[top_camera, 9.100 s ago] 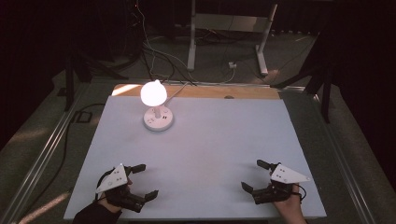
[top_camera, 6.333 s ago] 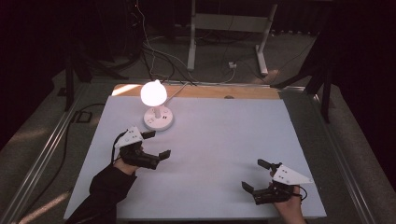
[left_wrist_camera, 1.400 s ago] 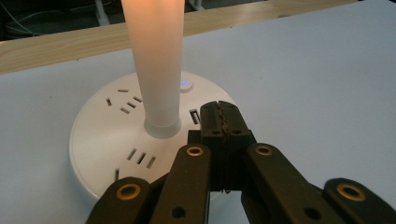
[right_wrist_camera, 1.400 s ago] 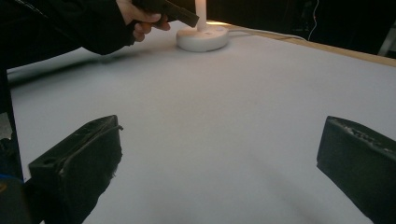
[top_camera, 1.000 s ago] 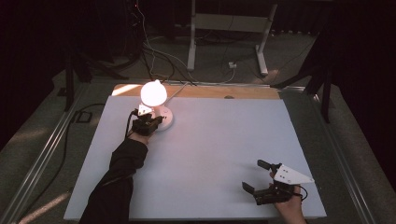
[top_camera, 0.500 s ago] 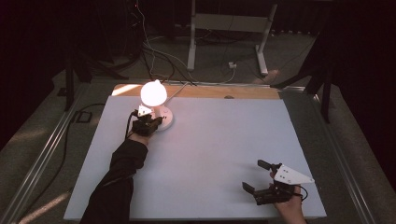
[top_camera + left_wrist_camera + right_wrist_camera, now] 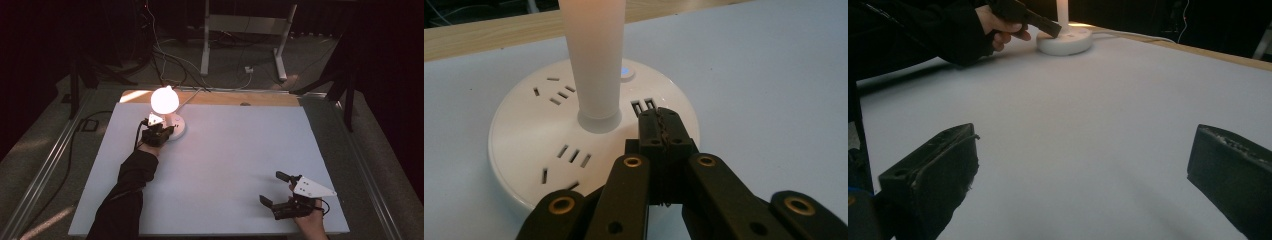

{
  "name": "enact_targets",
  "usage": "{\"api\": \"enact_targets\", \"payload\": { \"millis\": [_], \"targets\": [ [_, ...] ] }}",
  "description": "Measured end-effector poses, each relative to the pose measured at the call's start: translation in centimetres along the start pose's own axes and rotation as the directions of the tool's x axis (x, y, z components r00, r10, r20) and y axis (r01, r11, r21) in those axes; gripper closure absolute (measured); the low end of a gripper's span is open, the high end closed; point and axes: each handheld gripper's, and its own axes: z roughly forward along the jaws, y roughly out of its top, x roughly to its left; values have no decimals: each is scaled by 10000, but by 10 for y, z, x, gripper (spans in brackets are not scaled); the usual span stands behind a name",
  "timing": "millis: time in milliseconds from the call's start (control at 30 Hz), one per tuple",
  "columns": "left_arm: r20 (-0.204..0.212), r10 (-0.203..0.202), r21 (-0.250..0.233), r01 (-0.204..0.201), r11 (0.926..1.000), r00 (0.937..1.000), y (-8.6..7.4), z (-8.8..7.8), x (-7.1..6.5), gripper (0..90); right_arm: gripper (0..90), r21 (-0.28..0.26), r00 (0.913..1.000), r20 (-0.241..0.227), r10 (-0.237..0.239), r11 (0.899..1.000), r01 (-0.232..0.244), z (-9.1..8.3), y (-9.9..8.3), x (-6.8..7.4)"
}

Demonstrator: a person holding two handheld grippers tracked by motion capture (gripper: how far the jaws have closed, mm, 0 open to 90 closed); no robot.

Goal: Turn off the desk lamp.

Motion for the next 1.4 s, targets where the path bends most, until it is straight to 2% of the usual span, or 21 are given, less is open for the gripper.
{"api": "enact_targets", "payload": {
  "millis": [67, 167, 700, 1400],
  "targets": [
    [-13, 111, 50, -111, 9999, 9999, 1, 0, -1, 900, 0, 4, 10000, -5, 0, 10000, 0, 0, 0, 0],
    [49, -96, 42, 96, 9999, 9999, 1, 0, 1, 900, 0, -12, 10000, -20, -16, 10000, 16, 0, 0, 1],
    [137, -57, -203, 59, 9998, 9999, 14, -9, -1, 900, 0, -40, 10000, 7, 2, 10000, -2, 0, 0, 0],
    [168, -64, 102, 62, 9999, 9998, 4, -1, 0, 900, 0, -17, 10000, -3, 20, 10000, -20, 0, 0, 0]
  ]
}}
